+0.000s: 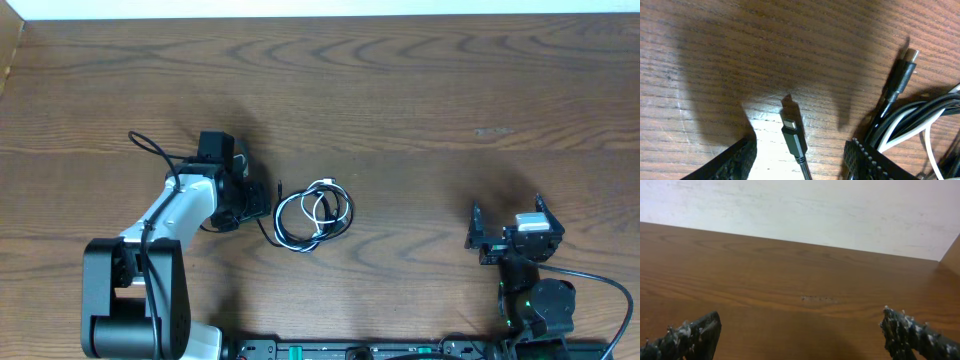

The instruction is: Untangle cables

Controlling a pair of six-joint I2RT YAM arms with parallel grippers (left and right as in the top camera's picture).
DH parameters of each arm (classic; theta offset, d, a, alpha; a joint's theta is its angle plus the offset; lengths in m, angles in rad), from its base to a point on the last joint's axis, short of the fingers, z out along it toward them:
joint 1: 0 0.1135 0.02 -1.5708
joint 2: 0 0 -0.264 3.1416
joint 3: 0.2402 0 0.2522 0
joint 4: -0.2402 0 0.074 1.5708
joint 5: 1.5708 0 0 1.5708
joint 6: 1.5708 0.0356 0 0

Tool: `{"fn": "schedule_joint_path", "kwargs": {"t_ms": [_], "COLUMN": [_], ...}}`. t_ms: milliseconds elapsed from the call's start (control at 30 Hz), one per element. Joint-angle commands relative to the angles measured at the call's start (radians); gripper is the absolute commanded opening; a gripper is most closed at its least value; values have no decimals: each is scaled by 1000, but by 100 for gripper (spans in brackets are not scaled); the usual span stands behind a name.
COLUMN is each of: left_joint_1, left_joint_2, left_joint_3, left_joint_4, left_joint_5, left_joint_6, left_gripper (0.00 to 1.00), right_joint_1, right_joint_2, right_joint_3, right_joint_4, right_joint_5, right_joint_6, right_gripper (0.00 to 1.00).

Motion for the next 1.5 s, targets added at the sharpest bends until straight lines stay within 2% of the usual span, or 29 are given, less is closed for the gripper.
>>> {"fn": "schedule_joint_path", "kwargs": {"t_ms": [0, 167, 233, 600, 833, 967, 1033, 1167, 1467], "left_joint_1": [-2, -2, -2, -76, -142, -158, -158, -158, -157], "left_joint_2": [7, 7, 7, 7, 7, 7, 7, 7, 7], "left_joint_3": [-27, -27, -27, -27, -27, -27, -27, -27, -27], "left_joint_4": [8, 26, 29, 37, 55, 60, 60, 60, 60], "left_joint_5": [-14, -13, -2, 2, 1, 1, 1, -6, -6], "left_joint_6": [1, 1, 1, 21, 25, 28, 28, 28, 28], "left_gripper": [60, 32, 27, 25, 37, 40, 54, 64, 68], "right_joint_1": [7, 7, 7, 7, 7, 7, 7, 7, 7], "right_joint_2": [-2, -2, -2, -2, -2, -2, -2, -2, -2], "right_joint_3": [-1, -1, -1, -1, -1, -1, -1, -1, -1], "right_joint_4": [-4, -4, -4, -4, -4, -4, -4, -4, -4], "right_joint_5": [1, 1, 1, 1, 1, 1, 1, 1, 1], "right_joint_6": [-11, -11, -11, -11, -11, -11, -11, -11, -11], "right_gripper": [99, 99, 99, 99, 99, 99, 99, 99, 99]}}
